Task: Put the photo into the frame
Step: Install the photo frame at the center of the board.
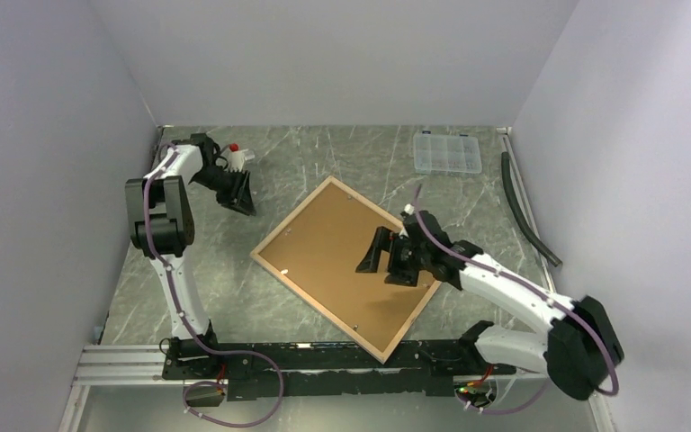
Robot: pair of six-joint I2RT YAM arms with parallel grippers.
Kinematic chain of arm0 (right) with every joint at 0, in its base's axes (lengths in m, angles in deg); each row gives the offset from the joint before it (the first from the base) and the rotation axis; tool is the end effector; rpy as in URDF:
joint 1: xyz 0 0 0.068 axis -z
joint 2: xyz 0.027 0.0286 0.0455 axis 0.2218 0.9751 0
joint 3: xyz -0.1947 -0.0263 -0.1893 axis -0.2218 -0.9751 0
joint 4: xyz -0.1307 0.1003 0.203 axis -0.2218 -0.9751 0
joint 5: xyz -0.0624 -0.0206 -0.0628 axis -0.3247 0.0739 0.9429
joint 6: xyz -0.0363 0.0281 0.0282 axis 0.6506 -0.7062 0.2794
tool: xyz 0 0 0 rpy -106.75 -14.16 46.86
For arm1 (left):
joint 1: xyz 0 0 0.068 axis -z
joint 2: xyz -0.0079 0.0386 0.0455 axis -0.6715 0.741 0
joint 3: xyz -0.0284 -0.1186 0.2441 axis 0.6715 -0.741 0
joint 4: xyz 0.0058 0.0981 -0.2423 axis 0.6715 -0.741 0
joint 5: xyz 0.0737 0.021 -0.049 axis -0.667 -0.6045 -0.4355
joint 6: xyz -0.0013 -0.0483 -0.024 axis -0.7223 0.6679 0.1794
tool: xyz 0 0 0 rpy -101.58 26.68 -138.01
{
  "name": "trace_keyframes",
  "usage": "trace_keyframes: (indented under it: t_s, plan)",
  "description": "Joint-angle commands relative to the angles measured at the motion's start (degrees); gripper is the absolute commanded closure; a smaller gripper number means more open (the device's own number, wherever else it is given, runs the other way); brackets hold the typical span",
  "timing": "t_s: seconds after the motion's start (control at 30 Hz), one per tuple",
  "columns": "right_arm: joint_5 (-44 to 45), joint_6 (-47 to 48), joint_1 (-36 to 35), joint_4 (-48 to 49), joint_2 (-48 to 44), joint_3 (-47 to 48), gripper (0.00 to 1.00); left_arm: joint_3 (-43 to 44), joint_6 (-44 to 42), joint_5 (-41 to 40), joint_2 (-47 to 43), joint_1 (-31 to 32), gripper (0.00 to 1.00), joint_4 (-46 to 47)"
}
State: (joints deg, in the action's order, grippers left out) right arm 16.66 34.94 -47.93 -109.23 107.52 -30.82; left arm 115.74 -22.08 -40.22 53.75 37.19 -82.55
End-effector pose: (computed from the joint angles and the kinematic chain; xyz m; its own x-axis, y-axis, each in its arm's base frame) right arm 0.1692 0.1311 0.2133 -0.9314 0.2591 -0.2555 0.0323 0.7581 0.6513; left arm 0.4140 0.0139 0.1857 -0.9180 0.2271 -0.3251 0.3761 0.7584 -0.5324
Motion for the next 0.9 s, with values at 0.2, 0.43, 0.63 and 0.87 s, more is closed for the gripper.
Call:
trace_keyframes:
  t_s: [0.2, 0.43, 0.63, 0.87]
  plan:
    - [5.63, -3.83, -7.8, 20.86, 24.78, 14.59, 0.01, -6.58, -1.9, 10.29, 0.75, 1.7, 0.62, -0.56]
    - [6.57, -8.68, -9.8, 27.25, 42.98, 28.29, 0.06, -10.31, -3.0, 8.45, 0.3, 2.64, 0.66, 1.34]
    - [6.91, -10.64, -11.28, 27.16, 52.56, 39.49, 0.12, -12.55, -3.25, 8.44, 0.14, 2.62, 0.72, 2.57]
    - [6.4, -12.17, -12.21, 27.08, 59.05, 45.91, 0.18, -13.95, -3.57, 8.62, 0.04, 2.62, 0.73, 3.11]
